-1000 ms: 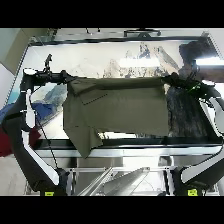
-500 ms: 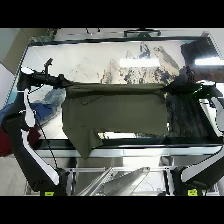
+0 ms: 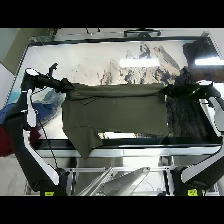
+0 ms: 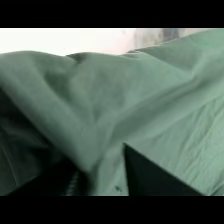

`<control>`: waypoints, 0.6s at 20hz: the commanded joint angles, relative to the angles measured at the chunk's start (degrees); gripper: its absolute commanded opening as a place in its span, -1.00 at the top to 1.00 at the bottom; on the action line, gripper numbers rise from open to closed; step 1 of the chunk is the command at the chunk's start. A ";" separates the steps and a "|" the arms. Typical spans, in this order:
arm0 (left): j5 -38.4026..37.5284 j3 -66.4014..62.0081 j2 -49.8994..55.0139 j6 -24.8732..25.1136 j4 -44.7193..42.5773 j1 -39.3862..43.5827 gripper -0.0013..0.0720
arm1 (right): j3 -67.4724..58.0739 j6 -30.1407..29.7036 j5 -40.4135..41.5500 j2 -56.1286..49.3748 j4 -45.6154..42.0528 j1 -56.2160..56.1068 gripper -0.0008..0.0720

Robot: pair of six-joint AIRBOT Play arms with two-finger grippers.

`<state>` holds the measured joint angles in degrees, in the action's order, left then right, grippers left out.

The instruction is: Fold the shirts.

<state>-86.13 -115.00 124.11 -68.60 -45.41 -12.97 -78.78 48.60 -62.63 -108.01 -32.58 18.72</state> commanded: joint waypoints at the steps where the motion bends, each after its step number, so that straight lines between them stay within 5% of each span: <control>1: -6.21 -4.63 -0.24 -5.18 -0.09 -0.92 0.22 | -0.07 4.74 -3.54 2.82 -3.98 1.77 0.24; 4: -6.49 0.44 -5.42 -6.08 -0.15 -2.64 0.51 | -0.04 10.19 -7.96 8.39 -10.27 5.33 0.15; 8: -7.37 13.75 -17.00 -5.29 -0.17 -6.54 0.52 | 5.38 14.03 -14.01 16.70 -20.02 8.57 0.15; 12: -6.73 33.88 -34.10 0.59 -0.11 -10.01 0.52 | 23.06 13.40 -9.51 28.35 -24.00 11.04 0.14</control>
<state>-92.95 -93.25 100.31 -71.46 -45.60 -20.64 -65.56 61.14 -73.73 -86.72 -52.18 27.94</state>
